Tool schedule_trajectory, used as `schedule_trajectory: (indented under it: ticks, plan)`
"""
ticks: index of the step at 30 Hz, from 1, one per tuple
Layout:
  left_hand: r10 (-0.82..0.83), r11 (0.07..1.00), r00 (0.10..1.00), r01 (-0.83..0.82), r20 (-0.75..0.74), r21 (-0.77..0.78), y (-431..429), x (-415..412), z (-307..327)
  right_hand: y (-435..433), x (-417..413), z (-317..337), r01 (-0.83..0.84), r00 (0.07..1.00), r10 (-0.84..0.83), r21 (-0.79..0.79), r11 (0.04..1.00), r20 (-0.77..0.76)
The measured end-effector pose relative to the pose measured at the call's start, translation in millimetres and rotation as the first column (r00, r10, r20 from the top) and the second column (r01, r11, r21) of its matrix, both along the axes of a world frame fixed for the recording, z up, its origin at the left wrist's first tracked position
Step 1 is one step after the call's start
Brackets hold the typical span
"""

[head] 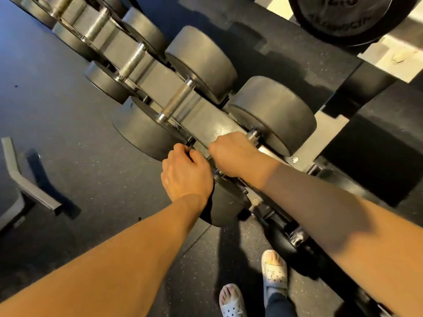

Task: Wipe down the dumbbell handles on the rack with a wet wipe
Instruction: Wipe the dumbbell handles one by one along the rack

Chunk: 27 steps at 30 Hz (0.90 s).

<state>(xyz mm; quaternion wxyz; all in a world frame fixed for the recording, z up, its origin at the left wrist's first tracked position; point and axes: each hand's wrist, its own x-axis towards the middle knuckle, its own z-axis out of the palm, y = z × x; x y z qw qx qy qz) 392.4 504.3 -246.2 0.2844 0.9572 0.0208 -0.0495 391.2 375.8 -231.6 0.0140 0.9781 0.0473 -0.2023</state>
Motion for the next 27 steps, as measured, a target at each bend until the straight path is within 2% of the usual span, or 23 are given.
schedule_trajectory:
  ticks: [2,4,5,7,9,11,13,14,15,16,17,20,22,24,27]
  plan:
    - [0.008,1.0,1.0,-0.008,0.003,0.002,-0.9,-0.7,1.4,-9.8,7.4,-2.2,0.104,0.994,-0.097,-0.148,0.983,0.052]
    - [0.014,1.0,1.0,-0.014,-0.002,0.003,-1.5,-0.8,1.9,-9.3,6.8,-5.3,0.199,0.98,-0.194,-0.142,0.97,0.046]
    - [0.014,1.0,1.0,-0.014,-0.006,0.002,-1.2,-0.8,2.2,-5.2,5.1,-7.4,0.189,0.982,-0.187,-0.099,0.977,0.029]
    - [0.008,1.0,1.0,-0.008,-0.015,-0.001,-1.1,-0.4,2.2,4.9,-1.2,-11.2,0.107,0.994,-0.103,0.086,0.991,-0.045]
    - [0.0,1.0,1.0,0.0,-0.015,0.0,-1.1,-0.2,2.6,5.7,-8.8,-10.1,0.037,0.999,-0.031,0.22,0.975,-0.03]
    - [0.0,1.0,1.0,0.0,-0.017,0.001,-1.6,-0.5,3.3,-2.4,-12.2,-13.9,0.001,0.996,-0.011,0.118,0.993,0.09]
    - [0.003,1.0,1.0,-0.003,-0.022,0.002,-2.3,-1.1,3.4,-10.2,-19.7,-26.2,0.12,0.959,-0.118,0.005,0.993,0.257]
    - [0.005,1.0,1.0,-0.005,-0.021,0.002,-2.4,-1.2,3.3,-13.7,-27.6,-35.4,0.231,0.903,-0.231,0.044,0.972,0.362]
    - [0.007,1.0,1.0,-0.007,-0.02,0.002,-2.4,-1.2,3.6,-14.9,-38.1,-46.0,0.316,0.811,-0.356,0.165,0.934,0.465]
    - [0.007,1.0,1.0,-0.007,-0.018,0.002,-2.5,-1.0,3.9,-12.6,-50.3,-57.1,0.352,0.702,-0.479,0.329,0.876,0.527]
    - [0.005,1.0,1.0,-0.005,-0.019,0.003,-2.8,-0.9,4.0,-6.5,-62.6,-65.5,0.366,0.617,-0.602,0.492,0.79,0.507]
    - [0.005,1.0,1.0,-0.005,-0.024,0.009,-2.9,-1.4,4.0,17.9,-83.9,-74.1,0.414,0.489,-0.852,0.81,0.414,0.186]
    - [0.002,1.0,1.0,-0.002,-0.013,0.007,-2.8,-2.3,3.0,21.2,-82.6,-78.7,0.453,0.397,-0.916,0.879,0.145,-0.053]
    - [-0.004,1.0,1.0,0.004,-0.002,0.006,-1.9,-2.6,1.9,17.2,-77.4,-81.0,0.468,0.303,-0.919,0.879,-0.085,-0.251]
    - [-0.007,1.0,1.0,0.007,-0.006,0.008,-1.8,-2.1,2.1,12.5,-69.8,-75.4,0.338,0.113,-0.869,0.841,-0.422,-0.481]
